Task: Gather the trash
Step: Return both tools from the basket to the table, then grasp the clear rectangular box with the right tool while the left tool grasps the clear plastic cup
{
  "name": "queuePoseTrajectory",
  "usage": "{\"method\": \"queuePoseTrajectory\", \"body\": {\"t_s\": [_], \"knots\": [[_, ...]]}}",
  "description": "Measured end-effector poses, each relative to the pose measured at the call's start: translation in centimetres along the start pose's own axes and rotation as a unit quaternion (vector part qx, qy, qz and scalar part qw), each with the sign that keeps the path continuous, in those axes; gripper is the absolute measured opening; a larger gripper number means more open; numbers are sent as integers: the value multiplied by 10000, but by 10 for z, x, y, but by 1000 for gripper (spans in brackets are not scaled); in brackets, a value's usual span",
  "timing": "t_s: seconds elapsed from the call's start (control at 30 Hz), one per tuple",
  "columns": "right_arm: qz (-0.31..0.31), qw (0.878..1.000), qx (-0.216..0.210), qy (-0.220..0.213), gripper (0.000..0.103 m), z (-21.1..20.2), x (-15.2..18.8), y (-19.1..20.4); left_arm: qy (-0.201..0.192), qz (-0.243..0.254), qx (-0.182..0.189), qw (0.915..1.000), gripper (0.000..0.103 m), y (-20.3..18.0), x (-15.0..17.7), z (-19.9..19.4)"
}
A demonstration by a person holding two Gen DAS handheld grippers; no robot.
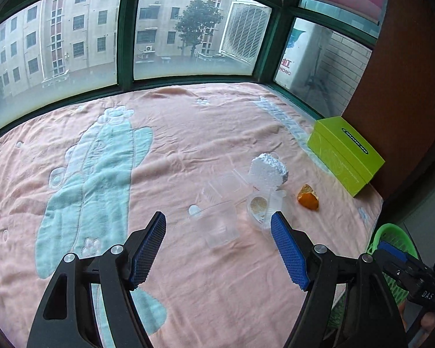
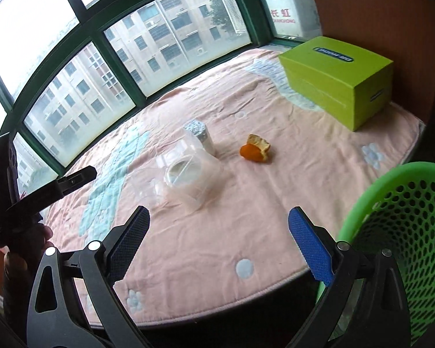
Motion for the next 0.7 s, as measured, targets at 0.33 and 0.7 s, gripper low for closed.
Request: {"method": "queuePoseTrajectory", "body": {"t_s": [0.33, 0.7], "knots": [[276, 9989, -108, 366, 86, 72, -22, 14, 96, -337, -55, 9994, 72, 32, 7, 7], [976, 9932, -60, 632, 74, 129, -29, -2, 205, -456, -44, 9987, 72, 42, 13, 15]]}}
Point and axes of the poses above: each gripper's, at about its wrist camera, not at the fingertips, and z roughly the way its jaws point, y to its left, x to its underside, the point moved 2 cm from there along z, roughly the way its jaws point, and after that the axes turned 7 degrees about -x, right-handed, at the moved point
